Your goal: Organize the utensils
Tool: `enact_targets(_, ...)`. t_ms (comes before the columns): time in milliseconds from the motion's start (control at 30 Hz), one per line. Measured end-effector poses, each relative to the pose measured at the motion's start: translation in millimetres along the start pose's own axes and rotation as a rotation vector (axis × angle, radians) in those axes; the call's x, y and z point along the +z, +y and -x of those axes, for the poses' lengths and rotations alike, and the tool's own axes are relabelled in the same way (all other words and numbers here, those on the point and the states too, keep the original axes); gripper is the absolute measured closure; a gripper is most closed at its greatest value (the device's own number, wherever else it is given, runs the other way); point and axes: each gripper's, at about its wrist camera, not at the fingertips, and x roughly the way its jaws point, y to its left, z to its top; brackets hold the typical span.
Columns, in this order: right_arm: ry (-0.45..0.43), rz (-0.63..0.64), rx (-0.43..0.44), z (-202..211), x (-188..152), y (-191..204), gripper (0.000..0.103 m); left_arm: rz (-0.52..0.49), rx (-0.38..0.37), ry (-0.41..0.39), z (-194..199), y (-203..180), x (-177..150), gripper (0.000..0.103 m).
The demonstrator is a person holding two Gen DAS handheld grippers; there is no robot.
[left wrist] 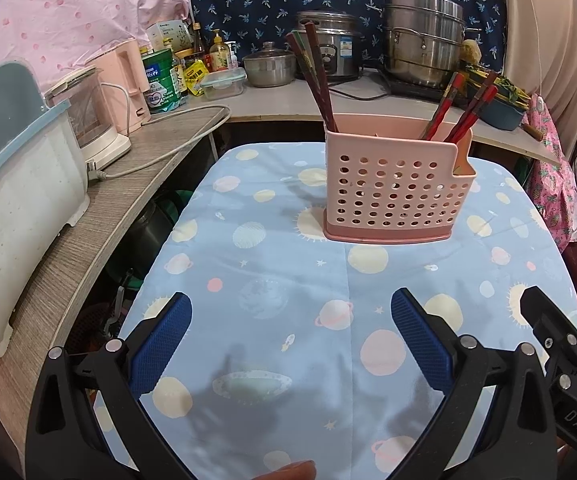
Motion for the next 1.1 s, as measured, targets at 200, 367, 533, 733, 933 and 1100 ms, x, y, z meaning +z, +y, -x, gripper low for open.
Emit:
enact_targets(200, 0.0, 0.001, 0.0, -0.7, 0.2, -0.2, 0.007, -0.003, -0.001, 0.0, -3.8, 0.5, 1.1, 0.007)
enact_targets(367, 0.0, 0.0, 0.001, -0.9, 0.2, 0.2, 0.007, -0.007, 0.0, 0.0, -5.1, -3.0, 0.1, 0.007)
enact_targets(533, 0.001, 0.0, 0.001, -0.6, 0.1, -0.1, 0.007, -0.006, 0.0, 0.001, -5.4, -3.2, 0.2, 0.007)
enact_targets(733, 0.0, 0.0, 0.004, -2.7, 0.8, 0.8, 0.007, -0.005, 0.003, 0.004, -6.3, -4.5, -0.1, 0.007)
enact_targets(933, 0.001, 0.0, 0.003, -3.1, 0.4, 1.1, 0.007, -0.009, 0.003, 0.005, -6.7, -5.9, -0.1, 0.007)
enact_targets(1100, 0.001, -0.001, 0.004, -4.0, 0.7, 1.6, 0.007, -0.01, 0.003, 0.007, -9.6, -6.9, 1.4, 0.007)
